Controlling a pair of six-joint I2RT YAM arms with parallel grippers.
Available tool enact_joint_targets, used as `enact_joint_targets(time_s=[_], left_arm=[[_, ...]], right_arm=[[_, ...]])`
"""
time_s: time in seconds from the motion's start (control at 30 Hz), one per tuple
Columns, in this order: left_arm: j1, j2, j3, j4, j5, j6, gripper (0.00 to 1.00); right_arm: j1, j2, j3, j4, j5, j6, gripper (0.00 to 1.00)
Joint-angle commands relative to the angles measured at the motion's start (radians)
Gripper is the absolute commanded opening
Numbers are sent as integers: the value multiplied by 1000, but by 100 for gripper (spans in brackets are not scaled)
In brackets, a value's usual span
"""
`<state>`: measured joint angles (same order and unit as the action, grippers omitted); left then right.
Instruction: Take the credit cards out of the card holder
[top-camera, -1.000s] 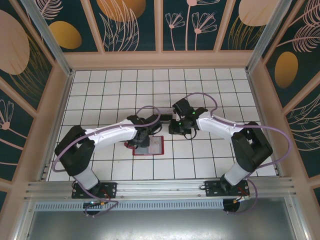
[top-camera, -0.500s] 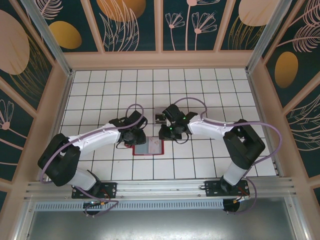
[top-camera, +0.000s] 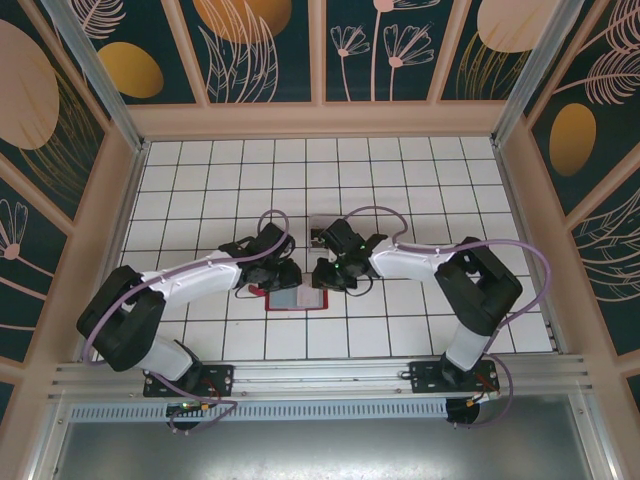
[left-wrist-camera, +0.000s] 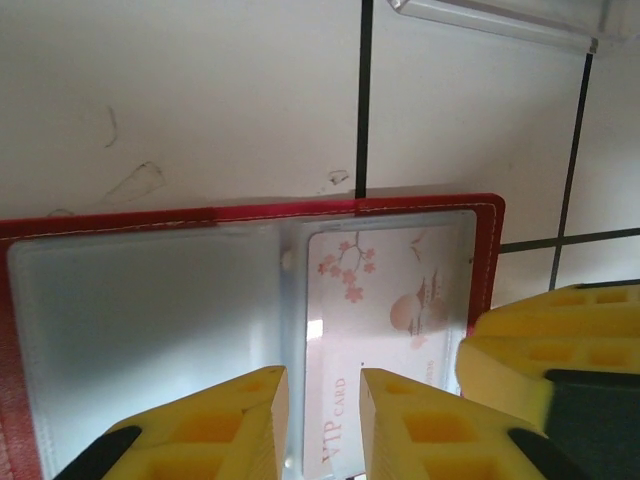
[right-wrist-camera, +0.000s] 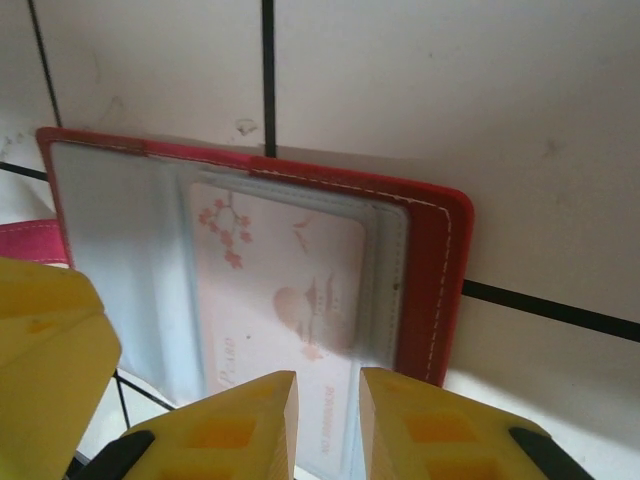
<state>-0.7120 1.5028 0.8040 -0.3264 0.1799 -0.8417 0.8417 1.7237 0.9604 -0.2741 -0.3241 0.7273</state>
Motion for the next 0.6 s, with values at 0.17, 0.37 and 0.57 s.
enact_joint_targets(time_s=[0.17,0.37,0.57], left_arm=[[6,55,-10,56,80,-9,26],[8,78,-7,61,89,-8,26],[6,86,3,23,32,-7,25]], right_arm=[[8,39,-28,14,11,15,24],[6,52,-29,-21,49,3,24],[5,57,-27,-40,62,-2,24]])
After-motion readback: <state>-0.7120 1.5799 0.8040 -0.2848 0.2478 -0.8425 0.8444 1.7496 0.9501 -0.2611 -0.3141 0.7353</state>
